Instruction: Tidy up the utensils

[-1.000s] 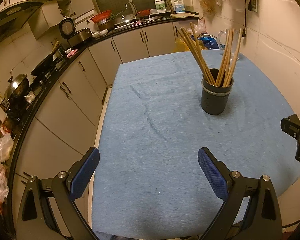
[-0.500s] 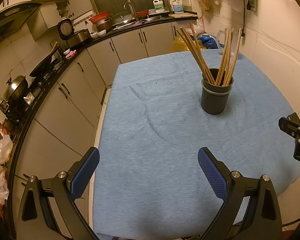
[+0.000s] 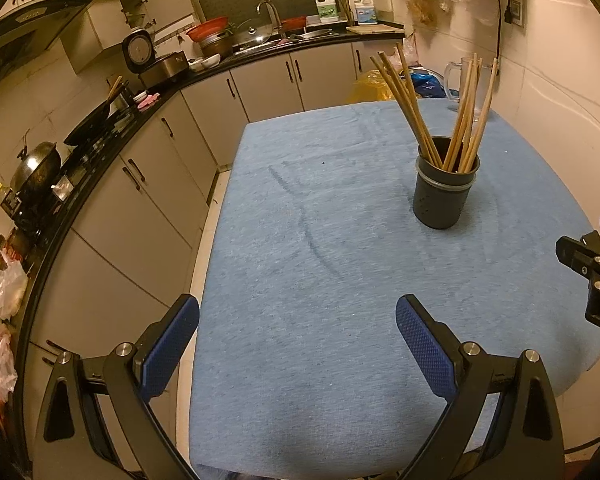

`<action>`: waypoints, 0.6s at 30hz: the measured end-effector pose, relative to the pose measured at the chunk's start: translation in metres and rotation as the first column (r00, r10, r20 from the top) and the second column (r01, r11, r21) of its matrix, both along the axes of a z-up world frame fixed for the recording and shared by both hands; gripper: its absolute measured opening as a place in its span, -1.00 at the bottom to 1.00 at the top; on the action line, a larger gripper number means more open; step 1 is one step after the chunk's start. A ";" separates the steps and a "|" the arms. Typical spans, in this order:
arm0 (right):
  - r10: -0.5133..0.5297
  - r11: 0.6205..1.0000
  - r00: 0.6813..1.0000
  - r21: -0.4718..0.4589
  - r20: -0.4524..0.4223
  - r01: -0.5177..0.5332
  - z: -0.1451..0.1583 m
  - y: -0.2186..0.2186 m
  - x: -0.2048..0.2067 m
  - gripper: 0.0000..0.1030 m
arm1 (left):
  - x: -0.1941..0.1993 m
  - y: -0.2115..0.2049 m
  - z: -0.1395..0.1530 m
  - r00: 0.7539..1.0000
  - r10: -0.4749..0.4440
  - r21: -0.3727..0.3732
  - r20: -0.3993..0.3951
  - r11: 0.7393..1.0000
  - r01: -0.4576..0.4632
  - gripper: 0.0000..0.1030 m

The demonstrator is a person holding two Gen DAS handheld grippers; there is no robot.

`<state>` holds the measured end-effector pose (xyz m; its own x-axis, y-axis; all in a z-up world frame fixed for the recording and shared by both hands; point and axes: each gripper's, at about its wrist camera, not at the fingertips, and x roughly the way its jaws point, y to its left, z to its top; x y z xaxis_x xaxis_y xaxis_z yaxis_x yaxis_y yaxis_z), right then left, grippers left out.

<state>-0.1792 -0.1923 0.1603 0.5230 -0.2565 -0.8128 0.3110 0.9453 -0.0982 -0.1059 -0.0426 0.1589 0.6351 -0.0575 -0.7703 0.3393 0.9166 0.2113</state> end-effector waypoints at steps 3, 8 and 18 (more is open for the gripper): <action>0.003 1.000 1.000 0.001 -0.001 -0.003 0.000 0.000 0.001 0.56 | 0.000 -0.001 0.000 1.000 0.002 0.000 -0.002 1.000 -0.002 0.90; 0.000 1.000 1.000 0.003 -0.003 0.000 -0.001 -0.001 0.001 0.56 | 0.000 -0.004 0.000 1.000 -0.004 0.002 -0.003 1.000 0.004 0.90; -0.038 0.997 0.999 0.073 -0.029 0.040 -0.012 -0.021 -0.004 0.56 | 0.011 0.000 -0.015 0.997 -0.004 -0.075 -0.076 0.997 -0.002 0.91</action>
